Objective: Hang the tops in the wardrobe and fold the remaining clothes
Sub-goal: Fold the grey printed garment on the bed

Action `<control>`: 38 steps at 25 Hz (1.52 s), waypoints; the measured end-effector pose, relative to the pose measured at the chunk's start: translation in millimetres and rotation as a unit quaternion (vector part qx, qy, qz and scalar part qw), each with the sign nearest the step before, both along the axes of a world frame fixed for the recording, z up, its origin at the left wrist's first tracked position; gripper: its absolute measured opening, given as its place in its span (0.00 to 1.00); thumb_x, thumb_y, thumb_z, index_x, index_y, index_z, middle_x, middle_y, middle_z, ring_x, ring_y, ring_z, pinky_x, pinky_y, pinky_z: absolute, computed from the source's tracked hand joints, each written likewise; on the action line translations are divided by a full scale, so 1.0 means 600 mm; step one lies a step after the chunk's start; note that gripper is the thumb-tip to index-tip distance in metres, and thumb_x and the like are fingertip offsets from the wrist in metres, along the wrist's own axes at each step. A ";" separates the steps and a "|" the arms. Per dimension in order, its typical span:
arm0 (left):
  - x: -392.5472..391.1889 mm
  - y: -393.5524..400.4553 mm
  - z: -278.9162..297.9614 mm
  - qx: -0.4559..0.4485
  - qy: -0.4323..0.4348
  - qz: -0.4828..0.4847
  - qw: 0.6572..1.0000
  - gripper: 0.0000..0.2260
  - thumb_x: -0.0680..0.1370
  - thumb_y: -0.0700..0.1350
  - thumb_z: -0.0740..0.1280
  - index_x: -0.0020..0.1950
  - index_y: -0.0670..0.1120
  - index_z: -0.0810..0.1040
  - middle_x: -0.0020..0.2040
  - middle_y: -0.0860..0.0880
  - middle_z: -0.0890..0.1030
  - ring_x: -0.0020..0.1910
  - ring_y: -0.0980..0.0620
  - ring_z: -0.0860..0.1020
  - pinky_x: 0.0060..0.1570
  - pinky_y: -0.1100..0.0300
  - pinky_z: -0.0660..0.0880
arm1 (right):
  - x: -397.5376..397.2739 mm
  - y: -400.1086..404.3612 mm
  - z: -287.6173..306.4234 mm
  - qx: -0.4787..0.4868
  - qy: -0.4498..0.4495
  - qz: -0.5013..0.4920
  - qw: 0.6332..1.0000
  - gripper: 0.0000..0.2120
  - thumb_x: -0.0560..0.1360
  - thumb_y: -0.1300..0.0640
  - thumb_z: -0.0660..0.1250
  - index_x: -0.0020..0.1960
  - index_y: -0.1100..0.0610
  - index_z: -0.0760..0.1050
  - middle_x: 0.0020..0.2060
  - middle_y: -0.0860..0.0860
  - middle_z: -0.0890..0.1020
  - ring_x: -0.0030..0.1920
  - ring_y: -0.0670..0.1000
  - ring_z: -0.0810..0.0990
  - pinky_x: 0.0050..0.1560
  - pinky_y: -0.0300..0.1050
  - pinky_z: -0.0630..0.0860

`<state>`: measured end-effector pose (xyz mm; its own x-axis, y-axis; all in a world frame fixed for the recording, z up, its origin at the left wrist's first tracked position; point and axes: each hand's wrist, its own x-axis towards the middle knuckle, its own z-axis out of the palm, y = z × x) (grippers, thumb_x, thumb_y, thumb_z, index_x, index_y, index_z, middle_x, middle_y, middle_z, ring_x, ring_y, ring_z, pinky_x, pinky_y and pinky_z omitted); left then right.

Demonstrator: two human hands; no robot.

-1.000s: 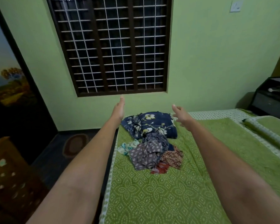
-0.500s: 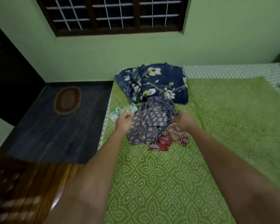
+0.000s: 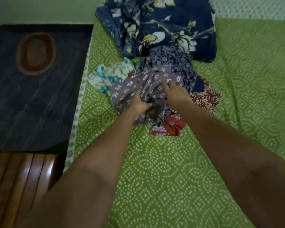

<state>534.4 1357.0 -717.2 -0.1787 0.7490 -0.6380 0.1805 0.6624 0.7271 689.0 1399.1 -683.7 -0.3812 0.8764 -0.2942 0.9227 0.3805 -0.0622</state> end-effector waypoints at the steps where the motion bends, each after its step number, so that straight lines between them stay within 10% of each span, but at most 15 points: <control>1: 0.008 0.009 -0.010 0.021 0.049 -0.023 0.998 0.30 0.73 0.37 0.72 0.72 0.44 0.65 0.68 0.42 0.72 0.64 0.43 0.74 0.63 0.48 0.72 | -0.004 0.002 -0.009 0.014 -0.001 -0.004 1.000 0.25 0.74 0.67 0.66 0.70 0.59 0.66 0.62 0.60 0.72 0.56 0.58 0.77 0.59 0.50 0.73; 4: 0.025 -0.023 -0.007 0.039 0.179 -0.108 0.977 0.10 0.74 0.39 0.71 0.54 0.40 0.80 0.52 0.45 0.81 0.51 0.47 0.78 0.50 0.57 0.74 | 0.002 -0.049 -0.033 -0.080 0.013 -0.047 0.996 0.09 0.78 0.66 0.61 0.55 0.61 0.75 0.46 0.56 0.79 0.42 0.52 0.79 0.45 0.44 0.77; 8: -0.006 -0.158 0.029 -0.056 0.248 -0.300 0.919 0.06 0.74 0.40 0.72 0.49 0.40 0.81 0.47 0.45 0.80 0.48 0.48 0.77 0.48 0.58 0.74 | 0.047 -0.172 0.013 -0.291 0.016 -0.024 0.956 0.09 0.79 0.59 0.60 0.57 0.59 0.75 0.54 0.56 0.78 0.48 0.53 0.77 0.46 0.41 0.73; 14: -0.038 -0.143 0.364 0.080 0.304 -0.219 0.924 0.09 0.79 0.47 0.66 0.46 0.41 0.78 0.41 0.45 0.76 0.41 0.48 0.74 0.39 0.60 0.66 | 0.053 -0.139 0.303 -0.093 0.040 -0.036 0.994 0.09 0.77 0.65 0.62 0.46 0.55 0.78 0.43 0.54 0.80 0.40 0.52 0.80 0.40 0.45 0.79; 19: -0.020 -0.228 0.727 0.268 0.477 -0.139 0.825 0.31 0.74 0.68 0.61 0.55 0.40 0.75 0.52 0.41 0.74 0.53 0.42 0.73 0.48 0.52 0.71 | 0.044 -0.207 0.660 0.007 0.356 -0.116 0.927 0.14 0.82 0.58 0.57 0.55 0.68 0.76 0.45 0.57 0.77 0.45 0.54 0.75 0.45 0.45 0.68; 24: -0.035 -0.317 0.989 0.392 0.609 -0.082 0.684 0.09 0.77 0.38 0.63 0.54 0.42 0.80 0.54 0.43 0.71 0.58 0.42 0.69 0.55 0.50 0.73 | 0.041 -0.330 0.940 0.077 0.511 -0.064 0.854 0.17 0.80 0.45 0.58 0.38 0.54 0.67 0.35 0.51 0.72 0.37 0.51 0.71 0.39 0.45 0.65; 29: -0.067 -0.381 1.079 0.376 0.479 0.070 0.790 0.11 0.79 0.37 0.55 0.53 0.45 0.77 0.56 0.40 0.75 0.56 0.37 0.74 0.51 0.50 0.72 | 0.087 -0.398 1.015 0.183 0.132 0.024 0.974 0.13 0.75 0.46 0.67 0.51 0.55 0.76 0.48 0.54 0.80 0.48 0.55 0.77 0.43 0.43 0.69; 33: -0.061 -0.405 1.050 0.401 0.289 0.032 0.869 0.08 0.80 0.41 0.58 0.48 0.41 0.75 0.46 0.40 0.79 0.48 0.41 0.77 0.41 0.53 0.69 | 0.119 -0.409 1.038 0.235 0.162 -0.112 0.952 0.12 0.77 0.63 0.57 0.55 0.65 0.77 0.54 0.63 0.80 0.53 0.62 0.78 0.45 0.46 0.70; 35: -0.062 -0.426 1.040 0.409 0.281 -0.099 0.862 0.12 0.75 0.53 0.68 0.42 0.46 0.73 0.37 0.49 0.75 0.38 0.48 0.74 0.36 0.56 0.67 | 0.138 -0.409 1.059 0.232 0.170 -0.157 0.945 0.12 0.75 0.66 0.58 0.53 0.69 0.77 0.54 0.66 0.79 0.53 0.64 0.78 0.47 0.48 0.73; 38: -0.092 -0.433 1.038 0.275 0.553 -0.267 0.739 0.18 0.68 0.63 0.72 0.44 0.50 0.76 0.42 0.52 0.77 0.43 0.50 0.76 0.42 0.56 0.72 | 0.168 -0.403 1.069 0.246 0.192 -0.213 0.926 0.13 0.76 0.66 0.56 0.53 0.69 0.77 0.55 0.66 0.79 0.54 0.64 0.78 0.51 0.51 0.74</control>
<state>479.5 1097.4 -94.2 0.0515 0.9930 0.1062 0.9957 -0.0593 0.0715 789.5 1157.3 -42.4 0.0363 0.9631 0.2668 0.9412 0.0567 -0.3330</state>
